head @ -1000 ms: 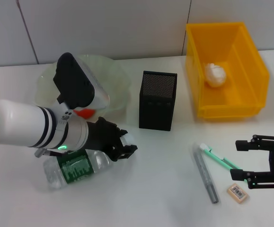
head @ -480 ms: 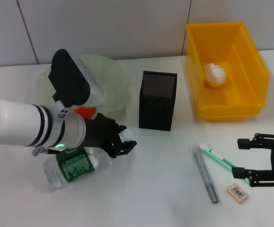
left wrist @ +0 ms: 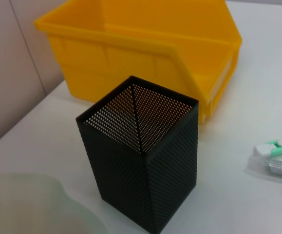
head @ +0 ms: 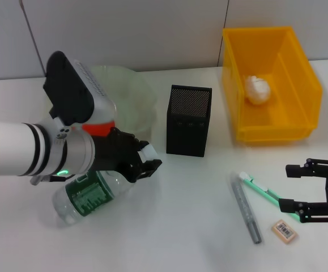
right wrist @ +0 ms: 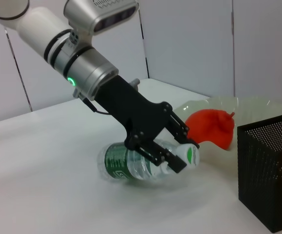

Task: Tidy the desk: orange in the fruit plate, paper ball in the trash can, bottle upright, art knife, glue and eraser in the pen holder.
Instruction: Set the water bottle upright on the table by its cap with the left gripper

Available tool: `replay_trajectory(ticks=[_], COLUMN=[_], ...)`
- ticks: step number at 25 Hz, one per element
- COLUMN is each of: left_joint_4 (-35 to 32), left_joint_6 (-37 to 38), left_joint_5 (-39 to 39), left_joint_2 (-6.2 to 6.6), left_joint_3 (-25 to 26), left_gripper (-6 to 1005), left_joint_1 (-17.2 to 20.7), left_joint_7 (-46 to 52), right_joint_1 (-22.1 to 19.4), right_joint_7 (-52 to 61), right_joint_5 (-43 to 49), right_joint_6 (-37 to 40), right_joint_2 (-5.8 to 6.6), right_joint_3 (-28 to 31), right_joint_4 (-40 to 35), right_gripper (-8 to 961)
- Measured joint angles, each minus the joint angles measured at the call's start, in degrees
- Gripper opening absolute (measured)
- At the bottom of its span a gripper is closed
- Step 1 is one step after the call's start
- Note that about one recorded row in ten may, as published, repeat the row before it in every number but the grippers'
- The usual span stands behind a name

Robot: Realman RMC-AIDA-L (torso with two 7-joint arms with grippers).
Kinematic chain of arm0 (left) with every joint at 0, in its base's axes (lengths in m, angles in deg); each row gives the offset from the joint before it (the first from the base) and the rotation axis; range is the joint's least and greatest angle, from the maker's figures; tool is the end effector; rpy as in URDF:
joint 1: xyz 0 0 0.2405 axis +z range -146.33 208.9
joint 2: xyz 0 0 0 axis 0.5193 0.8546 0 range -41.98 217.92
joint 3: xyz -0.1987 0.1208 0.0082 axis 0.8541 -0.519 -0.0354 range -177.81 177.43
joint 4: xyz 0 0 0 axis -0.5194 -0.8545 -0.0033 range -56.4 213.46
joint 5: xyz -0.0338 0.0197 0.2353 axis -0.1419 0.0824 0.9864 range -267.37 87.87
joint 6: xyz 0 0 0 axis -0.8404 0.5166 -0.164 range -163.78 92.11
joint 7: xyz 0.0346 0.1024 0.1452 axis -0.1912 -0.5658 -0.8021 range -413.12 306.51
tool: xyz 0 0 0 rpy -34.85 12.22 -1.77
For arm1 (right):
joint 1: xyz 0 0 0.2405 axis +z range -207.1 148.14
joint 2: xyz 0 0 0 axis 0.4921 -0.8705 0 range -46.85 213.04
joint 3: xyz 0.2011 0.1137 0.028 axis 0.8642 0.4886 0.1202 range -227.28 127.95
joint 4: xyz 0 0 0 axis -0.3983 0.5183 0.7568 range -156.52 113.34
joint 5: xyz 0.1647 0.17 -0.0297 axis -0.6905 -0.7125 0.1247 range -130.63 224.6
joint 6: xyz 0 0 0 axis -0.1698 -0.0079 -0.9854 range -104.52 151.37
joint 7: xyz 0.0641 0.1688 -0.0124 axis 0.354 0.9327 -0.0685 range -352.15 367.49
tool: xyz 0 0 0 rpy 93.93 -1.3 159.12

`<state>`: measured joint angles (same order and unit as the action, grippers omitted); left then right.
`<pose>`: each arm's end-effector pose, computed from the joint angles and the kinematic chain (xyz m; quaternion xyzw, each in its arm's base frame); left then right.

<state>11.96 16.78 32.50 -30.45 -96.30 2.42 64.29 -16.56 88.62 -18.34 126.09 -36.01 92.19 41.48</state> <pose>-0.1443 0.3932 -0.1032 -0.9739 -0.1161 -0.0038 0.1948 0.2895 0.2870 0.0639 -0.9486 0.1844 0.1828 0.1808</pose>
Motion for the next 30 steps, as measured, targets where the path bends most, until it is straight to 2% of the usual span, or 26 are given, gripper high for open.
replay_trajectory(ticks=[4, 12, 13, 15, 30], left_joint_4=[-3.2, -5.2, -8.2, -9.2, -10.2], left_joint_6=[0.4, 0.4, 0.4, 0.4, 0.2], left_joint_5=[0.0, -0.1, -0.4, -0.5, -0.8], left_joint_2=[-0.08, -0.11, -0.14, -0.14, -0.23], left_joint_3=[0.5, 0.6, 0.7, 1.2, 2.2], left_gripper=[447, 445, 445, 445, 445], left_joint_1=[2.2, 3.5, 5.6, 6.2, 6.5], left_joint_7=[0.0, 0.0, 0.0, 0.0, 0.0], right_joint_1=[-0.1, -0.2, -0.2, -0.1, 0.1], right_joint_7=[0.0, 0.1, 0.1, 0.1, 0.5], right_joint_5=[0.0, 0.0, 0.0, 0.0, -0.2], right_joint_6=[0.0, 0.0, 0.0, 0.0, -0.1], right_joint_2=[-0.05, -0.08, -0.08, -0.08, -0.08], right_joint_3=[0.0, 0.1, 0.1, 0.1, 0.1], right_joint_4=[0.0, 0.1, 0.1, 0.1, 0.0], right_gripper=[765, 765, 765, 765, 765])
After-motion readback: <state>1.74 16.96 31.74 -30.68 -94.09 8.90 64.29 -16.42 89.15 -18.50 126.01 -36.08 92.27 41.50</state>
